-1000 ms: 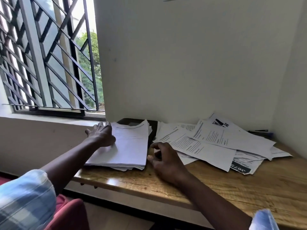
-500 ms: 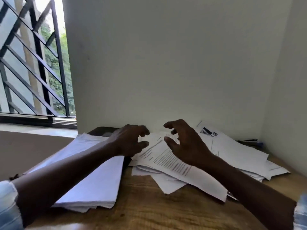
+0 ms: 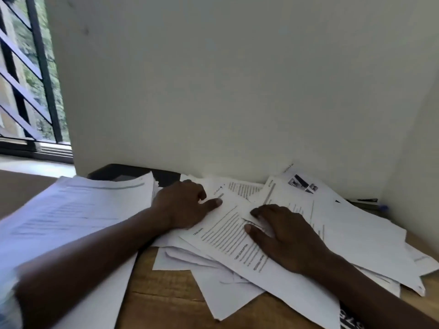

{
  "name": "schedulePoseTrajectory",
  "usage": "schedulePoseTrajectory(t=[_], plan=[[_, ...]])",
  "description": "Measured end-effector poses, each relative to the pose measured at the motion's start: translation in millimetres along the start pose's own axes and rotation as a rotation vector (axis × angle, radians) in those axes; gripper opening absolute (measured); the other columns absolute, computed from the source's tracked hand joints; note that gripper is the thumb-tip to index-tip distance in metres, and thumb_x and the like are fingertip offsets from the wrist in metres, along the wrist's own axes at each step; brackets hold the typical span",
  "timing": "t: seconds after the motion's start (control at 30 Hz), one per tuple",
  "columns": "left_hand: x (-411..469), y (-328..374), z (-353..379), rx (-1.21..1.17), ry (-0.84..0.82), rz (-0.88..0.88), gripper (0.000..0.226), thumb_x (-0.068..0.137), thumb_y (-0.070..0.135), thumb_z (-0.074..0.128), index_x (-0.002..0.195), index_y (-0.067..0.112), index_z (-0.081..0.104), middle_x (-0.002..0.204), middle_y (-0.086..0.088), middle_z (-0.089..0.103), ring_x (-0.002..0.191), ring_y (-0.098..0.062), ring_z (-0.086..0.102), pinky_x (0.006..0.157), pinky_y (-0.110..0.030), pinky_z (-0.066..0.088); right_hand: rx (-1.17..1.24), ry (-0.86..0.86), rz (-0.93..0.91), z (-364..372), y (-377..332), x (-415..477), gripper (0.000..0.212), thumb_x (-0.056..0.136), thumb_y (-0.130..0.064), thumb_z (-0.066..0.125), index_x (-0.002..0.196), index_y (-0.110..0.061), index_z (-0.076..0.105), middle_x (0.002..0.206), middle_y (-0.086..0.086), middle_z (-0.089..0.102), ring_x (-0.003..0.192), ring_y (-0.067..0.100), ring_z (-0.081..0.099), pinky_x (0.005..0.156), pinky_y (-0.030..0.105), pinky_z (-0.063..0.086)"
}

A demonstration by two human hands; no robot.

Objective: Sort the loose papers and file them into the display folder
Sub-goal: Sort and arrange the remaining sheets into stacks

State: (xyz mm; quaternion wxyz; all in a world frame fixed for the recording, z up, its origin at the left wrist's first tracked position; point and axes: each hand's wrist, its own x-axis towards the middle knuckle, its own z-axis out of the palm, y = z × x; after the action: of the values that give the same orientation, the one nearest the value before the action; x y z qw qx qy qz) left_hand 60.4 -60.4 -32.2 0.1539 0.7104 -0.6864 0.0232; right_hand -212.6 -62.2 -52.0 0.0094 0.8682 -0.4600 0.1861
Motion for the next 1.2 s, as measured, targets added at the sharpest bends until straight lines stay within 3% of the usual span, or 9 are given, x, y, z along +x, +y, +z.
schedulePoseTrajectory(t=[0.17, 0.27, 0.37, 0.5, 0.67, 0.83, 0.9, 1.03, 1.2], plan=[[-2.1, -2.2, -1.1, -0.209, 0.020, 0.001, 0.035, 0.085, 0.064, 0.069, 0.106, 0.038, 0.057, 0.101, 0.020, 0.062, 0.097, -0.008, 0.060, 0.087, -0.032, 0.048, -0.104, 0.079, 0.011, -1.8, -6.2, -2.7, 0.067, 0.090, -0.078, 0.025, 0.127, -0.035, 0.062, 0.120, -0.018, 0.061, 0.111, 0.007, 0.055, 0.095, 0.034, 0.046], [-1.7, -4.9, 0.5, -0.367, 0.055, -0.021, 0.023, 0.089, 0.045, 0.073, 0.105, 0.039, 0.057, 0.092, 0.022, 0.066, 0.092, -0.006, 0.063, 0.077, -0.028, 0.046, 0.041, 0.042, -0.073, -6.0, -12.8, -4.5, 0.059, 0.093, -0.078, 0.033, 0.120, -0.036, 0.066, 0.112, -0.021, 0.064, 0.105, 0.000, 0.055, 0.090, 0.033, 0.049], [-1.7, -5.4, 2.4, -0.472, 0.058, -0.002, 0.029, 0.091, 0.034, 0.072, 0.114, 0.041, 0.056, 0.087, 0.019, 0.066, 0.089, -0.003, 0.061, 0.075, -0.027, 0.043, 0.419, 0.047, -0.149, -13.2, -18.5, -3.2, 0.041, 0.101, -0.060, 0.047, 0.112, -0.031, 0.072, 0.106, -0.017, 0.071, 0.102, 0.004, 0.064, 0.087, 0.032, 0.052], [-0.8, -6.1, 5.9, -0.492, 0.051, 0.029, 0.036, 0.094, 0.027, 0.069, 0.125, 0.037, 0.056, 0.086, 0.016, 0.064, 0.088, 0.002, 0.057, 0.075, -0.028, 0.040, 0.323, 0.260, -0.146, -17.9, 1.9, 4.6, 0.030, 0.100, -0.049, 0.058, 0.120, -0.028, 0.069, 0.117, -0.018, 0.068, 0.113, 0.002, 0.062, 0.099, 0.034, 0.049], [-0.7, -6.4, 7.7, -0.492, 0.053, 0.065, 0.035, 0.095, 0.028, 0.066, 0.127, 0.037, 0.055, 0.083, 0.013, 0.064, 0.083, -0.001, 0.060, 0.065, -0.014, 0.037, 0.062, -0.069, 0.083, -40.1, 31.7, -0.9, 0.074, 0.081, -0.094, 0.027, 0.134, -0.052, 0.058, 0.153, -0.019, 0.046, 0.144, 0.001, 0.036, 0.122, 0.040, 0.029], [-2.0, -3.5, 5.1, -0.540, 0.040, 0.061, 0.036, 0.094, 0.055, 0.064, 0.126, 0.040, 0.054, 0.094, 0.012, 0.067, 0.090, -0.002, 0.062, 0.072, -0.018, 0.041, -0.084, -0.182, 0.111, -41.5, 22.2, -9.6, 0.061, 0.084, -0.088, 0.000, 0.123, -0.075, 0.044, 0.140, -0.027, 0.053, 0.134, 0.010, 0.046, 0.109, 0.043, 0.041], [-4.2, -1.8, 2.8, -0.575, 0.004, 0.055, 0.044, 0.089, 0.063, 0.067, 0.125, 0.045, 0.053, 0.102, 0.012, 0.066, 0.096, -0.007, 0.065, 0.076, -0.023, 0.044, -0.140, -0.153, 0.103, -40.3, 11.0, -8.9, 0.058, 0.088, -0.084, 0.001, 0.115, -0.070, 0.050, 0.122, -0.024, 0.061, 0.120, 0.012, 0.053, 0.099, 0.041, 0.047], [-9.0, 0.3, -0.7, -0.597, -0.074, 0.096, 0.058, 0.081, 0.053, 0.081, 0.129, 0.048, 0.049, 0.109, 0.013, 0.065, 0.100, -0.009, 0.064, 0.077, -0.023, 0.046, -0.333, -0.043, 0.114, -26.2, 2.5, -11.2, 0.077, 0.087, -0.086, 0.014, 0.136, -0.043, 0.056, 0.121, -0.015, 0.064, 0.119, 0.012, 0.055, 0.100, 0.035, 0.042], [-7.1, -3.8, -0.7, -0.747, -0.141, 0.160, 0.063, 0.084, 0.024, 0.084, 0.129, 0.050, 0.049, 0.100, 0.001, 0.076, 0.084, -0.020, 0.073, 0.068, -0.027, 0.057, -0.110, 0.210, 0.230, -15.0, 8.8, -12.2, 0.074, 0.090, -0.079, 0.028, 0.141, -0.033, 0.055, 0.137, -0.008, 0.061, 0.131, 0.018, 0.050, 0.109, 0.041, 0.034]])
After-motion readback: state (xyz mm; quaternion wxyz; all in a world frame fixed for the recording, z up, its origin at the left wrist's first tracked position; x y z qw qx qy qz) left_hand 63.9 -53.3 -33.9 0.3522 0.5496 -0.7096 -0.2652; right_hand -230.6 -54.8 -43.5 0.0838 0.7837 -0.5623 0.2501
